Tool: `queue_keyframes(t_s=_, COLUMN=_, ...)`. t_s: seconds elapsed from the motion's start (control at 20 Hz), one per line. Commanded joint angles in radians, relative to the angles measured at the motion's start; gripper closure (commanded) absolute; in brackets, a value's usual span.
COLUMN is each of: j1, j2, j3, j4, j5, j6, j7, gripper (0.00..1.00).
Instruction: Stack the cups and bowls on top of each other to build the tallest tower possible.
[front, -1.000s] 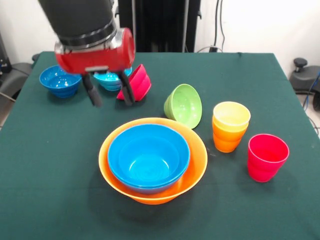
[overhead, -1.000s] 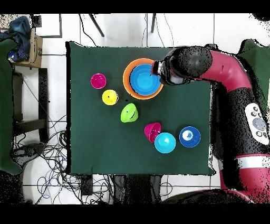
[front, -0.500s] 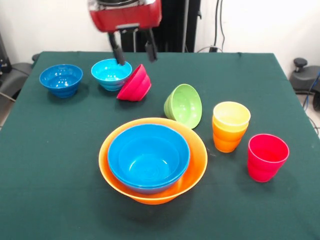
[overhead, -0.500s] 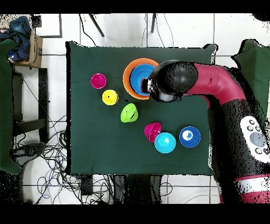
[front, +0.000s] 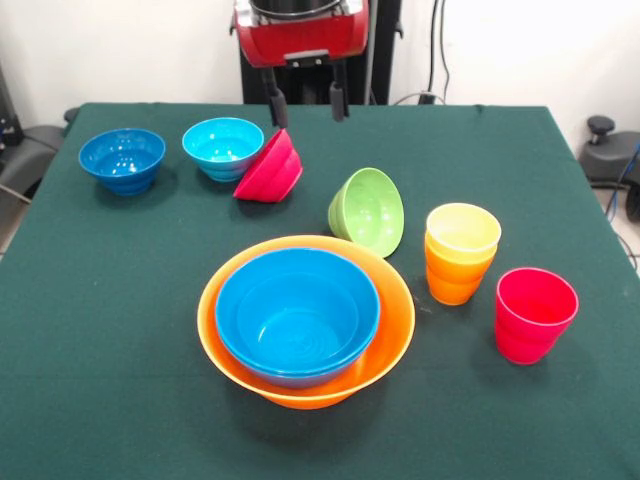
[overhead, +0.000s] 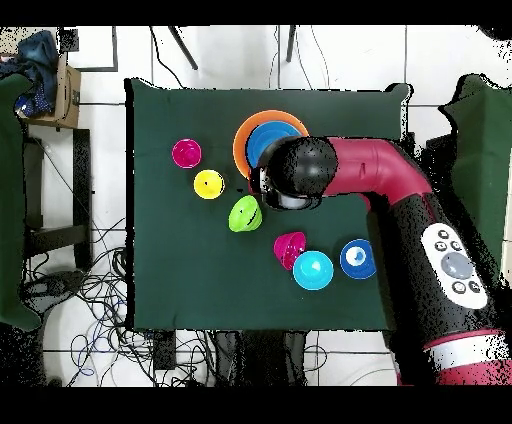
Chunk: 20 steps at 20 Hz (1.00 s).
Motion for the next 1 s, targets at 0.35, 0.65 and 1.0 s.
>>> queue_keyframes(t_s=0.35, j1=0.062, j2=0.081, j3=-0.042, j4=0.073, j5=-0.151, j6=-0.122, j7=-0.039, gripper=0.00)
queue_keyframes(t_s=0.65, j1=0.083, j2=0.111, j3=-0.068, j4=0.061, j5=-0.189, j6=-0.148, j7=-0.025, gripper=0.00)
queue_keyframes(t_s=1.0, j1=0.092, j2=0.120, j3=-0.069, j4=0.071, j5=-0.189, j6=-0.161, j7=-0.014, gripper=0.00)
